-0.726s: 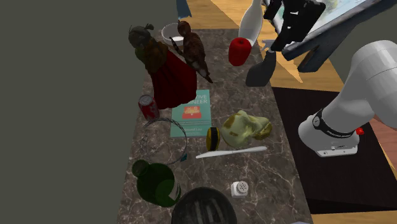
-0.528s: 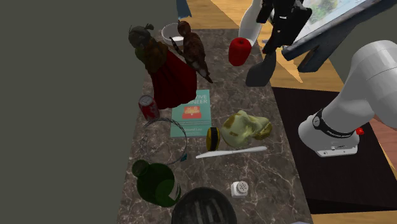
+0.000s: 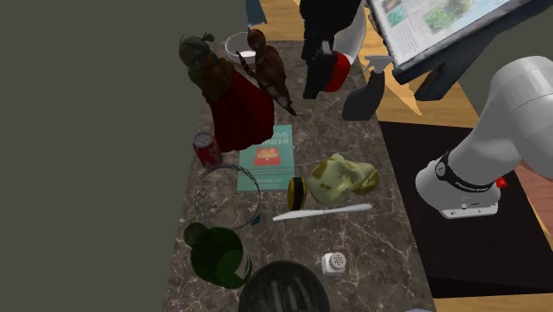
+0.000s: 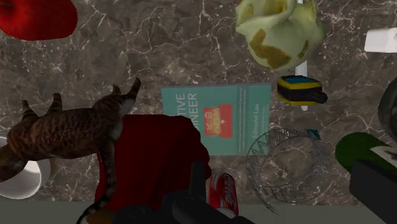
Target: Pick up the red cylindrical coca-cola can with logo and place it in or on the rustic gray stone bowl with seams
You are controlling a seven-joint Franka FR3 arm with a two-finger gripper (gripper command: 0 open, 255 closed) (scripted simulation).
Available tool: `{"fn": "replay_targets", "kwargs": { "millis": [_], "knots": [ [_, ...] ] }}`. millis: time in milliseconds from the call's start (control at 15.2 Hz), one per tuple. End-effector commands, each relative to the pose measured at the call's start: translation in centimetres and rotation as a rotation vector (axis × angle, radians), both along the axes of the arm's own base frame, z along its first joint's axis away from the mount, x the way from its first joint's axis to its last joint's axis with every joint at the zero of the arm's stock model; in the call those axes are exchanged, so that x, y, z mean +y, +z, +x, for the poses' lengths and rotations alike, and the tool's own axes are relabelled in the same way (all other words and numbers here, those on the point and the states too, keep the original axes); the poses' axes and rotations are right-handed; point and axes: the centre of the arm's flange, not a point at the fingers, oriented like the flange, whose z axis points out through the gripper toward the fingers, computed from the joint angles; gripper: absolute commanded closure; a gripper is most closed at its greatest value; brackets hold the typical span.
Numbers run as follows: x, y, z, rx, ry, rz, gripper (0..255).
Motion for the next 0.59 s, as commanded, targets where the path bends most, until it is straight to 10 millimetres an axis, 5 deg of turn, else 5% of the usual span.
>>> {"fn": "replay_targets", "kwargs": {
  "millis": [0,528],
  "knots": [
    [-0.2,-1.7,2.1,0.008,-0.001,0.006,0],
    [-0.7,-8.2,10.9,0.044,-0.002,0.028,0]
  ]
}}
